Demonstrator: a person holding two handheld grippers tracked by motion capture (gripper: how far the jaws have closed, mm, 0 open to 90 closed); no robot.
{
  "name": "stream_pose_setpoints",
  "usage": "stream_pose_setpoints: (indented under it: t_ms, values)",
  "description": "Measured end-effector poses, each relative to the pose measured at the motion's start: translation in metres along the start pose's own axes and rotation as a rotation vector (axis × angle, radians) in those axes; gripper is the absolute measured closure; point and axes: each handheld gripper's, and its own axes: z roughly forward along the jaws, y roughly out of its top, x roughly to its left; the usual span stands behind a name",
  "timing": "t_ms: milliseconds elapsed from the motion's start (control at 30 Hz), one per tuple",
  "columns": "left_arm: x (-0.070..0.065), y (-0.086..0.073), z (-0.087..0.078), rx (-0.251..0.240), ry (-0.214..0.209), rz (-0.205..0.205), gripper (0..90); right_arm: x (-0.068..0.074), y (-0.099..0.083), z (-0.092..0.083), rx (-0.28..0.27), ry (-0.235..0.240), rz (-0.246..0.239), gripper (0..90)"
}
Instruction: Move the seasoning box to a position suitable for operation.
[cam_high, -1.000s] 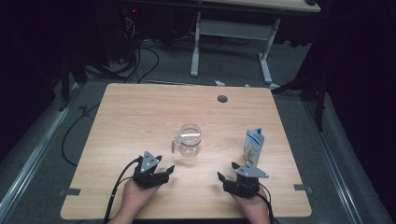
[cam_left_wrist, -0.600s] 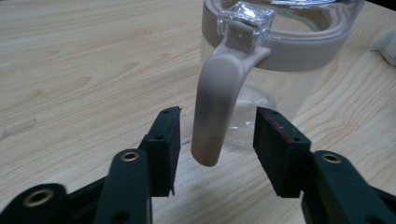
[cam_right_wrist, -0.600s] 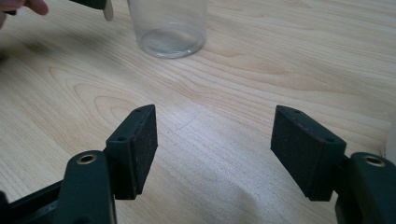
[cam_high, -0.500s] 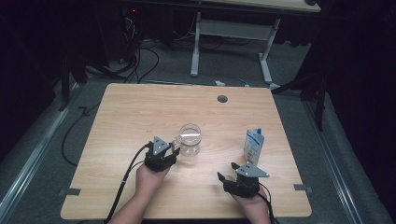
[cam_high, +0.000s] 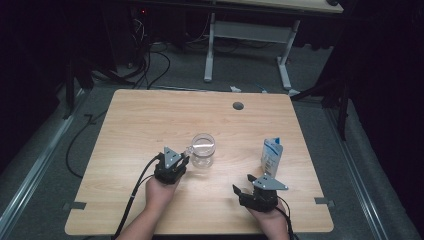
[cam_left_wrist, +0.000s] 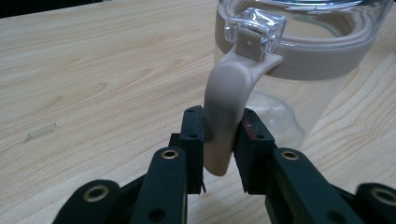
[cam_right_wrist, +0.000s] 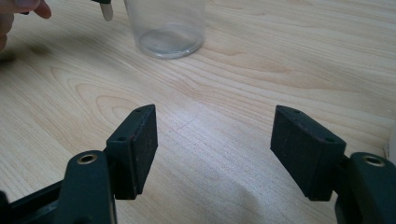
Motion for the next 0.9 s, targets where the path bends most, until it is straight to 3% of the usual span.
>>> stream_pose_setpoints:
  t_ms: [333,667,900]
  values:
    - [-0.004,-0.004,-0.016,0.012,-0.035,0.015,74.7,-0.002,0.0,0.0,-0.006,0.006,0.011,32.0]
    - [-0.017,-0.017,-0.05,0.034,-0.111,0.023,74.6,-0.002,0.0,-0.001,-0.002,0.005,0.008,32.0]
    - [-0.027,-0.023,-0.064,0.059,-0.159,0.025,74.3,-0.001,0.0,0.0,-0.001,0.005,0.003,32.0]
